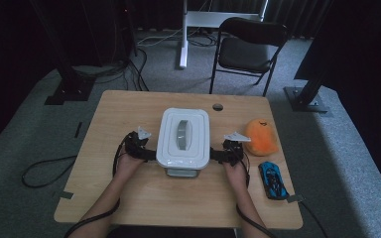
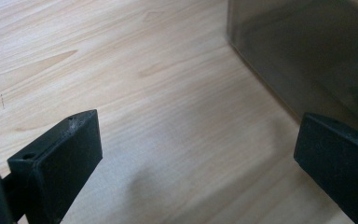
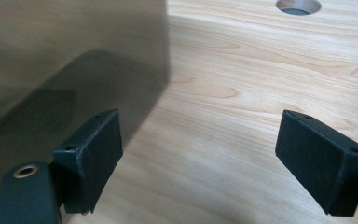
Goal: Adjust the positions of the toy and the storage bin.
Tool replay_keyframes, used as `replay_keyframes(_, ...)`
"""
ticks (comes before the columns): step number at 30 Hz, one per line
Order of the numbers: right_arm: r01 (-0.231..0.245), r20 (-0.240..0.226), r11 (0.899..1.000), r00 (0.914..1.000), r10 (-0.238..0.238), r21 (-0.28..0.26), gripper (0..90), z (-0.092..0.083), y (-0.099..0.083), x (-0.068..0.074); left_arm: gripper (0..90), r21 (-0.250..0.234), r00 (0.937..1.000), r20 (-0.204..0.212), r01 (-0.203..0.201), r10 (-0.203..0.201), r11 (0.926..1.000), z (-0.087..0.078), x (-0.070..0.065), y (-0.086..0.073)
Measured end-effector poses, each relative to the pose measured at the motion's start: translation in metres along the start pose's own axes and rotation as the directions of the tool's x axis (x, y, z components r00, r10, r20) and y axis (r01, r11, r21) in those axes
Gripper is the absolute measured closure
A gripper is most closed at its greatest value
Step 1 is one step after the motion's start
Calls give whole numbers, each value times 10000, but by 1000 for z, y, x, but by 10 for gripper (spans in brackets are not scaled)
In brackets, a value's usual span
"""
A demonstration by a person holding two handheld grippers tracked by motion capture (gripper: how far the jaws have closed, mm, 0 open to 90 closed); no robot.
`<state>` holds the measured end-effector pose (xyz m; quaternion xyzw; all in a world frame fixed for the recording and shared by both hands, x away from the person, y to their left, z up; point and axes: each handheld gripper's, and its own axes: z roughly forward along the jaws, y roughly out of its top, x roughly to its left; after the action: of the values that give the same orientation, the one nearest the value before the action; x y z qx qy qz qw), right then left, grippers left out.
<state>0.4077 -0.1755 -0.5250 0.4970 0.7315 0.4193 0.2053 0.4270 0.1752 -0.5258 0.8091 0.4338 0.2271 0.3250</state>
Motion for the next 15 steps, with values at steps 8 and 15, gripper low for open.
replay_keyframes(8, -198, 202, 9996, 9996, 194, 215, 138, 15, 10, -9, 13, -98, 9999, -125, 81, -82, 9999, 4, 10, 10)
replay_keyframes(15, -265, 261, 9991, 9993, 256, 342, 136, 25, 17, -11, 13, -84, 9999, -149, 23, -24, 10000, 9, 11, 19)
